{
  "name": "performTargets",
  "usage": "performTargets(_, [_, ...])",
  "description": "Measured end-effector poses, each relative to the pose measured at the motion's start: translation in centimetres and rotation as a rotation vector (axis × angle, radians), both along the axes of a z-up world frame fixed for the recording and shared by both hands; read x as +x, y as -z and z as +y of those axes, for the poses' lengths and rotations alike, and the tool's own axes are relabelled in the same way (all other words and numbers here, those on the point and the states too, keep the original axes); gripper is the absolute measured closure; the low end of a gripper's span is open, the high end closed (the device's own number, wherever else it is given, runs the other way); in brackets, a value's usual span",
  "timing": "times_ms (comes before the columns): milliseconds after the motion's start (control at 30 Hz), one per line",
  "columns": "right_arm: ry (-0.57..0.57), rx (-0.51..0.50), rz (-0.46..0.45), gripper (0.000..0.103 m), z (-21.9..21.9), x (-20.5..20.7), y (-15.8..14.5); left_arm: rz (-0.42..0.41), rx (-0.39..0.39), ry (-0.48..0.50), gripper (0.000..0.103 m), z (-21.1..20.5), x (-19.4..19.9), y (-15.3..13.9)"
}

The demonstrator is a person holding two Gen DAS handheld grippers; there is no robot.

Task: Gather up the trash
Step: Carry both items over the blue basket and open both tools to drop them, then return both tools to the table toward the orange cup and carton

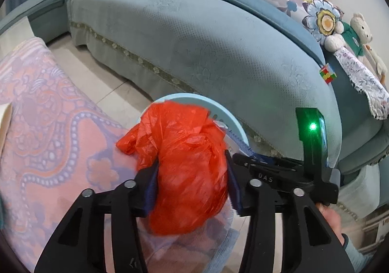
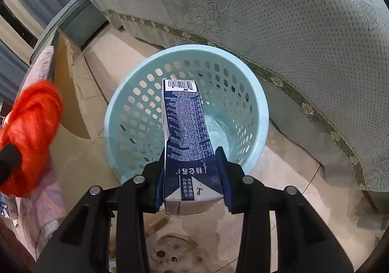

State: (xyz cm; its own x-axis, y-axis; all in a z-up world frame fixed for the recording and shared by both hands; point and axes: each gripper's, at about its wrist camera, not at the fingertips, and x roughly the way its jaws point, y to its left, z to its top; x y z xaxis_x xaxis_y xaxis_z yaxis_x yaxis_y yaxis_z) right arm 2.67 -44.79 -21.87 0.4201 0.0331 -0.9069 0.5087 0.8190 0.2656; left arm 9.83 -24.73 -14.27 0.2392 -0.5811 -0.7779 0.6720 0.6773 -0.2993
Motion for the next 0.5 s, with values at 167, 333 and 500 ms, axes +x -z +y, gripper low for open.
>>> performTargets(167, [0.001,-0.023,-0.021,0.065,0.5,-0.2,-0.6,-0.034,-0.026,-0.006,0.042,0.7,-0.5,-1.7])
performTargets(333, [-0.007,-0.041,-0.057,0.063,0.8,-0.4,-1.8,-0.060,-0.060,-0.024,0.042,1.5,-1.0,-3.3])
performTargets(500, [-0.033,-0.078,-0.118,0.063,2.0,-0.5,-3.9,-0.084,-0.103,-0.054,0.042,3.1,-1.2,-4.9])
